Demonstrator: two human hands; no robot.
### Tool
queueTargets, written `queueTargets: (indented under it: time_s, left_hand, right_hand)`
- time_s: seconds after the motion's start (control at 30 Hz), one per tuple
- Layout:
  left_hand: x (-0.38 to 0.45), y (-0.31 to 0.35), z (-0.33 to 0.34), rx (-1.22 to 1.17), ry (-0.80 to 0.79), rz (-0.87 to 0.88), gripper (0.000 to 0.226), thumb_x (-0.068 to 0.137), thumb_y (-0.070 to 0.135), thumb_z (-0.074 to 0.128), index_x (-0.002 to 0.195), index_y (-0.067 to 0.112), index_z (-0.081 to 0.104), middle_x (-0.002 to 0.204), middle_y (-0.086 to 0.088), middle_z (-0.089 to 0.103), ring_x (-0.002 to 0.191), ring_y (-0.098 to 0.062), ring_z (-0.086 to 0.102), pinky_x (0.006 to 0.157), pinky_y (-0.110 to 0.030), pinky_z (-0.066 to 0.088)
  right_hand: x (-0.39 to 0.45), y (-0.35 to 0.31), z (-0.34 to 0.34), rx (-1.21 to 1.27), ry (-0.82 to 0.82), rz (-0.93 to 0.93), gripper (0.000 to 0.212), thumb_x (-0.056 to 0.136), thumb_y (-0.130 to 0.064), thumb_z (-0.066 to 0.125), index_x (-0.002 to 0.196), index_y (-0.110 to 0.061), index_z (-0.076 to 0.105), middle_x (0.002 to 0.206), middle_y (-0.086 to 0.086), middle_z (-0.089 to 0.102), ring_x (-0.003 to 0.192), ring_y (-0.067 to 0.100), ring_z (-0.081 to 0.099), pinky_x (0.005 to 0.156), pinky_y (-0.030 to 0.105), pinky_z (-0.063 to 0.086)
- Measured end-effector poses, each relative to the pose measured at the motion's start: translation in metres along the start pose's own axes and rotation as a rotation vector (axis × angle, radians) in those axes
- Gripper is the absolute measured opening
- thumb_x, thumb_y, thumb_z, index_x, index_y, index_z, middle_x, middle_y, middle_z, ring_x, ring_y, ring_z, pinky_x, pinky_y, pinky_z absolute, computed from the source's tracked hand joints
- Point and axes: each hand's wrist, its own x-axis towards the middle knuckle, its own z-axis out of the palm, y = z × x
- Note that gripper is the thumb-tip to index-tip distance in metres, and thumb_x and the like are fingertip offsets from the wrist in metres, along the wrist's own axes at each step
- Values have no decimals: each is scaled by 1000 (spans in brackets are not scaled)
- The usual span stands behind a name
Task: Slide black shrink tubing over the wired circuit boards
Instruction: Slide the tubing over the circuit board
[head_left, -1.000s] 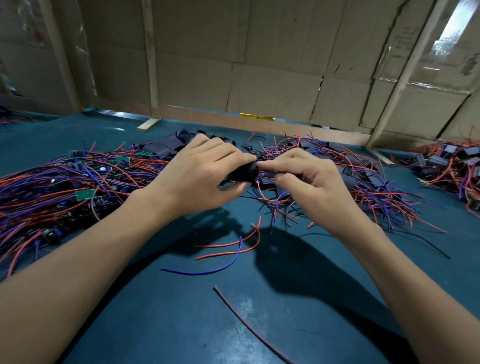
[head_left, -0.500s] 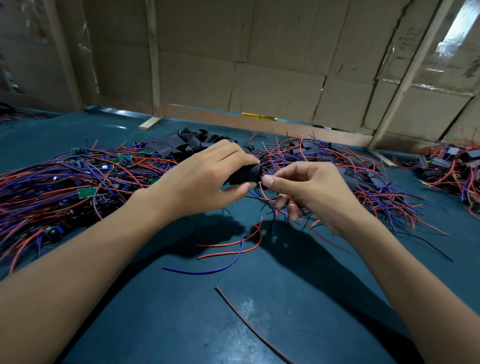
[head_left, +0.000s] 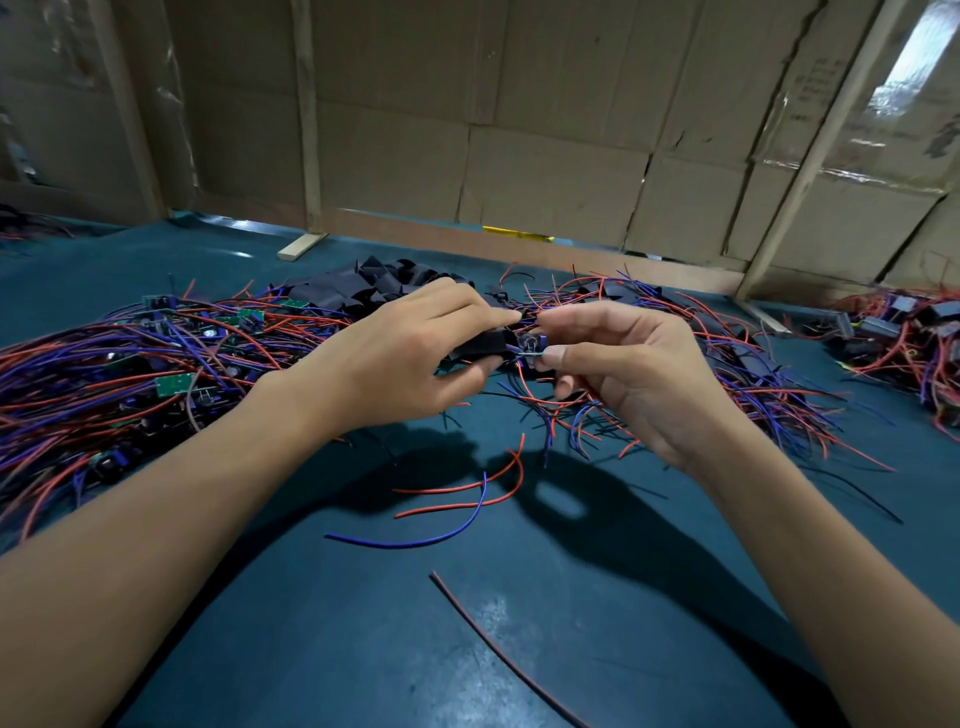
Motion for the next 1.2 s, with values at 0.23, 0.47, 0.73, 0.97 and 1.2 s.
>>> queueTargets:
  time_s: [0.23,0.47,0.73,0.97,1.2]
  left_hand:
    - [3,5,1,64,-88,-1,28,93,5,55,120,0,61,102,-12,61,88,-22,48,77,-28,35]
    - [4,7,2,99,-149,-32,36,94,10,49,129,4,54,104,-9,53,95,-26,50,78,-41,40]
    - [4,11,0,85,-159,-72,47,92,6,55,138,3,48,105,-10,49,94,-30,49,80,-45,43]
    - [4,13,3,63,-158,-86,54,90,7,52,144,5,43,110,-11,52,100,-31,52,86,-47,43]
    - [4,12,7,103,-185,-124,64,86,9,49,149,5,38,112,-12,50,100,-32,52,89,-46,45]
  right_hand:
    - [-1,-3,3,34,37,8,20,80,10,67,100,9,67,73,12,70,67,24,70,50,25,51]
    - [-3,-6,5,48,38,-16,22,71,0,72,92,3,69,75,11,72,71,26,72,56,26,54]
    - [-2,-5,3,78,22,-58,20,70,-2,74,90,1,71,77,12,73,74,26,74,62,28,58]
    - [-2,5,9,-212,74,-111,17,76,-1,82,92,-5,77,74,16,70,50,19,53,48,21,46]
    - [-4,5,9,-299,69,-120,14,83,3,77,92,-8,78,71,7,70,47,15,49,47,23,47]
